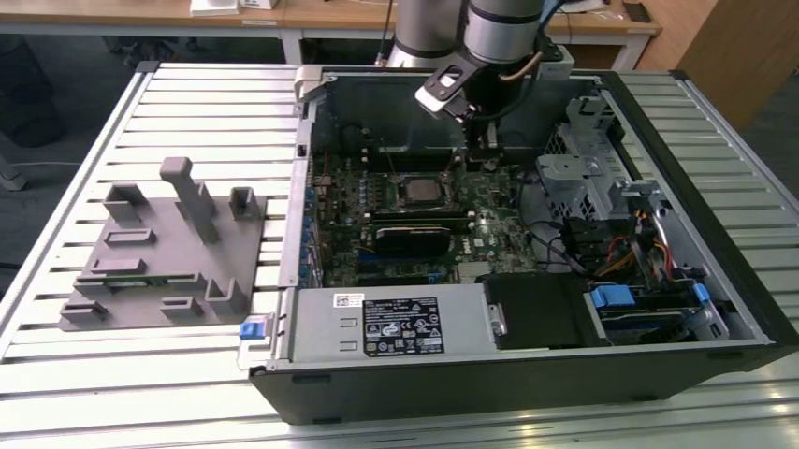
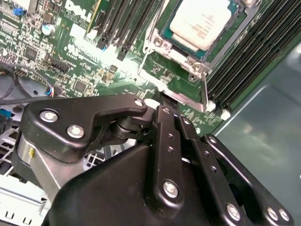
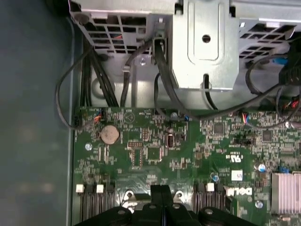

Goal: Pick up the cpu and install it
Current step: 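Close the cpu cover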

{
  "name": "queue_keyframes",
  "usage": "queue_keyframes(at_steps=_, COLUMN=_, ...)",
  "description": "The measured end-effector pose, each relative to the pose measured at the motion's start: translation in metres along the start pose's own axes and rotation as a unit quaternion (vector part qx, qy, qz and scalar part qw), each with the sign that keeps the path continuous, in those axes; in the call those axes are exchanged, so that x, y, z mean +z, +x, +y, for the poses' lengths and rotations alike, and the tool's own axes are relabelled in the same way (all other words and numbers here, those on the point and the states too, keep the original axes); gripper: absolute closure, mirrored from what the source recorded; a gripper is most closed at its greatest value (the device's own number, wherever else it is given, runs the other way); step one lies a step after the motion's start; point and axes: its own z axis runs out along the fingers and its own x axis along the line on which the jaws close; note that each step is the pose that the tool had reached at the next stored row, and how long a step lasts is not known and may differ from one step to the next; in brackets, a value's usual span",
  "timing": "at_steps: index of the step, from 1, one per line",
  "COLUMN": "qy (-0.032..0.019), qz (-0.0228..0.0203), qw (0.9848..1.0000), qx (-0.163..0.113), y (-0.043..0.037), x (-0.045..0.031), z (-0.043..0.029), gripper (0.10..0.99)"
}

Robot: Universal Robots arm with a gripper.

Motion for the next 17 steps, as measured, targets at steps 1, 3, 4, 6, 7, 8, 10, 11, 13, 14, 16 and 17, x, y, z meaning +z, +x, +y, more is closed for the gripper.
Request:
queue_keyframes(at_steps=1, qy=0.0000, qz=0.0000, qw=1.0000, qx=0.000, y=0.0000, x=0.0003, z=-0.0009, gripper=0.980)
queue_keyframes(at_steps=3, qy=0.0000, qz=0.0000, qw=1.0000, qx=0.000, y=0.0000, x=0.0010, z=-0.0025, gripper=0.980)
queue_keyframes(at_steps=4, qy=0.0000, qz=0.0000, qw=1.0000, qx=0.000, y=0.0000, x=0.0014, z=-0.0030, gripper=0.980)
queue_keyframes(at_steps=6, qy=0.0000, qz=0.0000, qw=1.0000, qx=0.000, y=0.0001, x=0.0022, z=-0.0038, gripper=0.980)
queue_keyframes(at_steps=7, qy=0.0000, qz=0.0000, qw=1.0000, qx=0.000, y=0.0001, x=0.0028, z=-0.0043, gripper=0.980)
queue_keyframes(at_steps=8, qy=0.0000, qz=0.0000, qw=1.0000, qx=0.000, y=0.0001, x=0.0034, z=-0.0047, gripper=0.980)
queue_keyframes(at_steps=10, qy=0.0000, qz=0.0000, qw=1.0000, qx=0.000, y=0.0002, x=0.0048, z=-0.0061, gripper=0.980)
queue_keyframes(at_steps=11, qy=0.0000, qz=0.0000, qw=1.0000, qx=0.000, y=0.0002, x=0.0055, z=-0.0068, gripper=0.980)
queue_keyframes(at_steps=13, qy=0.0000, qz=0.0000, qw=1.0000, qx=0.000, y=0.0003, x=0.0067, z=-0.0081, gripper=0.980)
queue_keyframes(at_steps=14, qy=0.0000, qz=0.0001, qw=1.0000, qx=0.000, y=0.0003, x=0.0073, z=-0.0088, gripper=0.980)
queue_keyframes(at_steps=16, qy=0.0000, qz=0.0000, qw=1.0000, qx=0.000, y=0.0003, x=0.0086, z=-0.0101, gripper=0.980)
queue_keyframes(at_steps=17, qy=0.0000, qz=0.0000, qw=1.0000, qx=0.000, y=0.0003, x=0.0092, z=-0.0108, gripper=0.980)
